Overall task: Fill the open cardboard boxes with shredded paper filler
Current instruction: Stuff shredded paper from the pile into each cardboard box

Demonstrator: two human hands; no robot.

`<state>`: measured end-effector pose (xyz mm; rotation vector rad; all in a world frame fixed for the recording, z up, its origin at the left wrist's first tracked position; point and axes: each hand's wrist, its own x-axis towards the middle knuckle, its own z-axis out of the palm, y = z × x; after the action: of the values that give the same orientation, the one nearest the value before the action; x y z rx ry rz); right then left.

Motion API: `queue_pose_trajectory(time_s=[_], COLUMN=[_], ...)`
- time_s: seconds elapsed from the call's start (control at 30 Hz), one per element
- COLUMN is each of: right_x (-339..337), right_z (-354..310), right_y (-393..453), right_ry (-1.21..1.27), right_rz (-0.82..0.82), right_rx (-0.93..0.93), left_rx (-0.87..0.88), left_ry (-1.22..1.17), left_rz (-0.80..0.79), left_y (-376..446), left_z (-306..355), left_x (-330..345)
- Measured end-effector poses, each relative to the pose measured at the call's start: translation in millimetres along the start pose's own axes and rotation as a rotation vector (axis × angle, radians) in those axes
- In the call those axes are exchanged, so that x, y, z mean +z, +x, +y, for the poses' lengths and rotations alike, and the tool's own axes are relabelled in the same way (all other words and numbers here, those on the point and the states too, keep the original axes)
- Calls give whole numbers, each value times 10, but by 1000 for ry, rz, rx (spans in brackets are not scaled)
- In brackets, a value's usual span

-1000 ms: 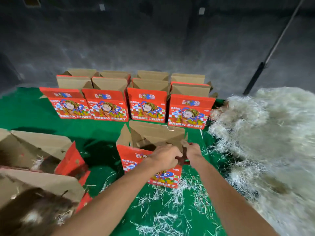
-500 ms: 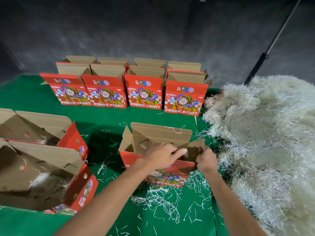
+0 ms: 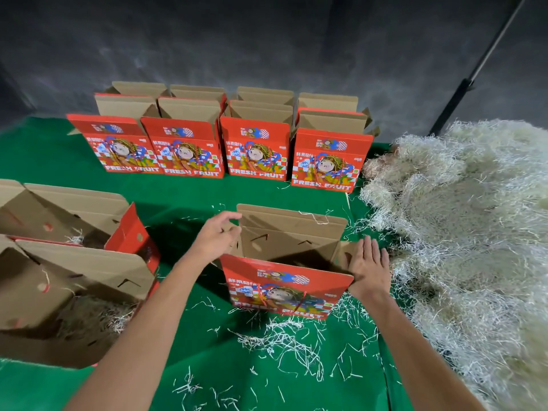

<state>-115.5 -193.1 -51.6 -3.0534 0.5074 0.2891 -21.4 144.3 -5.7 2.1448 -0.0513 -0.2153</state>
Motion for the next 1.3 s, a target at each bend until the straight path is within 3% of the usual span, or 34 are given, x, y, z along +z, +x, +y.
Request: queue_pose_trajectory(time_s=[0.13, 0.17, 0.23, 0.3, 0.4, 0.5, 0.7, 1.03, 1.2, 1.3], right_x=[82, 118, 189, 260, 346, 374, 418, 444, 400, 247], right_z=[-44, -58, -115, -206, -278, -308, -332, -233, -181, -110], right_y=[117, 129, 153, 132, 122, 128, 56, -508, -447, -444], right_ry=[212, 351, 871, 1413, 1711, 1925, 2011, 1973, 1894, 1749], right_rz=[-90, -91, -185, -281, -325, -320, -275, -315, -362, -281], right_rx=[27, 40, 72, 237, 377, 420, 381, 276, 263, 201], left_rx=[-93, -110, -157, -291, -439, -538, -497, -596, -437, -107], left_ry=[-78, -95, -143, -434, -639, -721, -709, -794, -706, -412], left_rz=[-81, -118, -159, -188, -221, -148, -110, -66, -69, 6], left_y=[105, 130, 156, 190, 213, 234, 179, -391, -437, -403], left_z=[-273, -337, -451, -549, -700, -813, -819, -830, -633, -489], left_x=[-48, -10, 127, 290, 480, 557, 598, 597, 512, 411])
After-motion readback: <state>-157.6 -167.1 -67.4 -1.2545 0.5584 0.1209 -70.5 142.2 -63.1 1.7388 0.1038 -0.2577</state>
